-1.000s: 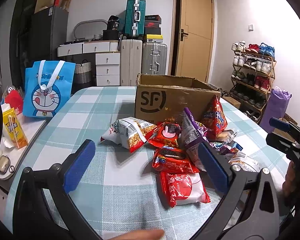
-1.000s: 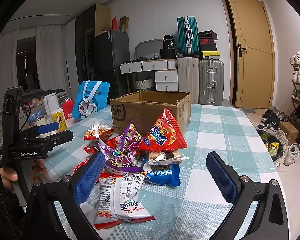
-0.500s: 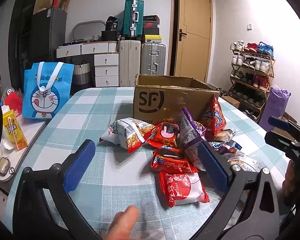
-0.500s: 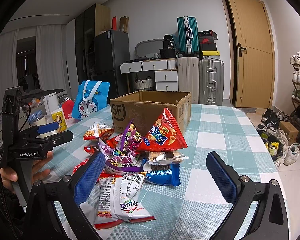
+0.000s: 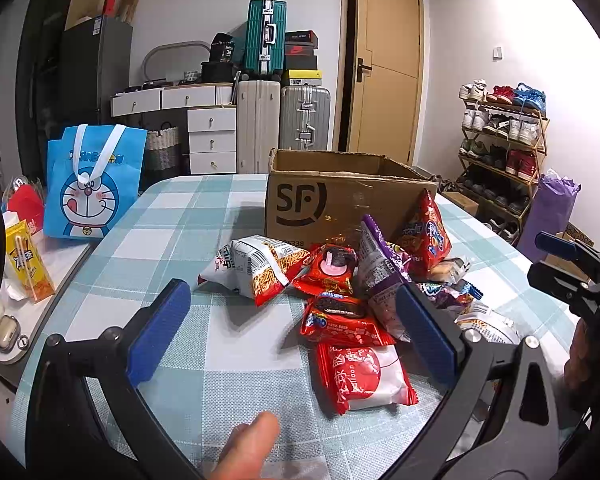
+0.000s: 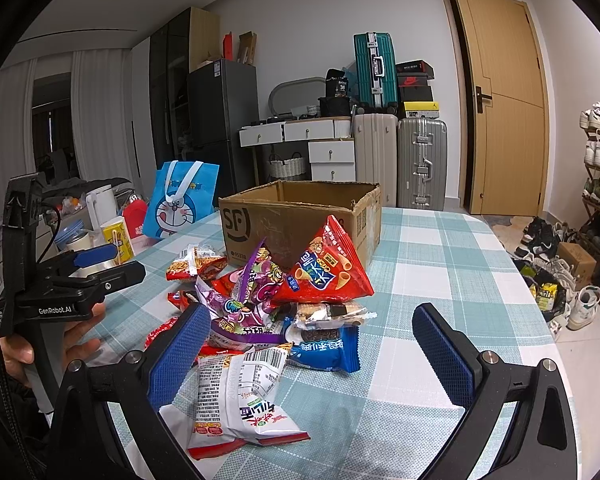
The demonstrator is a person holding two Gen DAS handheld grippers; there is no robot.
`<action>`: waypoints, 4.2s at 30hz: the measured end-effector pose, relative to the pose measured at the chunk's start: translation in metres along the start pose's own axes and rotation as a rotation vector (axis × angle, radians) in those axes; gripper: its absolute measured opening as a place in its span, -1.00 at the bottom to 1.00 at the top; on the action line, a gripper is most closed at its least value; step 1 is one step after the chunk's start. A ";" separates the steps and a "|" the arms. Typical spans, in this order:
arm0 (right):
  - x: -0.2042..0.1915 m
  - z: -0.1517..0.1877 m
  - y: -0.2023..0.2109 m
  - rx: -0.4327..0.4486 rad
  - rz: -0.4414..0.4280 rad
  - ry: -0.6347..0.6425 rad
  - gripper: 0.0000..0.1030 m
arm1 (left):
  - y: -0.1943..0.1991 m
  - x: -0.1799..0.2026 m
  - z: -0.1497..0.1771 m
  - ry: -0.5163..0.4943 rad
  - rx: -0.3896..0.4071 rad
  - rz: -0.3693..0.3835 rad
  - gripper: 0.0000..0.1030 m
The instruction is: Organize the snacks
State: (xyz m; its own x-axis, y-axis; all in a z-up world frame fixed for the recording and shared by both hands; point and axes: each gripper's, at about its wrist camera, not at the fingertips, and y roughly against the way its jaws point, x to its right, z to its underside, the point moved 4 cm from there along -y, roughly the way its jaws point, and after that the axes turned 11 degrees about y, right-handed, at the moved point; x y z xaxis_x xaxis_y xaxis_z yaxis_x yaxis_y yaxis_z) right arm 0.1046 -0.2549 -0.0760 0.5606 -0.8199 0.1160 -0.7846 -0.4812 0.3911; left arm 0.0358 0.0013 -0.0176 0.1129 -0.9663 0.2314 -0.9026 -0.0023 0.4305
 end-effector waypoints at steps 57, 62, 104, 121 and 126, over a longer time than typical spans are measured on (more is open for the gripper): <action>-0.048 0.036 -0.053 -0.420 -0.184 0.030 0.58 | -0.067 0.029 0.056 -0.057 -0.484 0.081 0.95; -0.050 0.043 -0.061 -0.452 -0.214 0.009 0.27 | -0.081 0.040 0.064 -0.081 -0.516 0.066 0.74; -0.001 -0.047 -0.007 -0.155 -0.108 -0.075 0.02 | -0.001 0.039 -0.057 -0.026 -0.210 0.167 -0.09; 0.024 -0.099 -0.066 -0.163 -0.119 -0.114 0.02 | -0.099 0.041 -0.136 -0.021 -0.202 0.152 -0.09; 0.027 -0.110 -0.092 -0.173 -0.120 -0.120 0.02 | -0.131 0.043 -0.150 -0.017 -0.214 0.147 -0.08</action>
State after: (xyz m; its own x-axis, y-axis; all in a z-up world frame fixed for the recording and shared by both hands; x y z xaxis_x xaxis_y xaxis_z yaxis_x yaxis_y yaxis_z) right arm 0.2207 -0.1986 -0.0082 0.6039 -0.7957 -0.0461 -0.6509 -0.5258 0.5476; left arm 0.2211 -0.0008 0.0673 -0.0214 -0.9565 0.2911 -0.8000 0.1910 0.5688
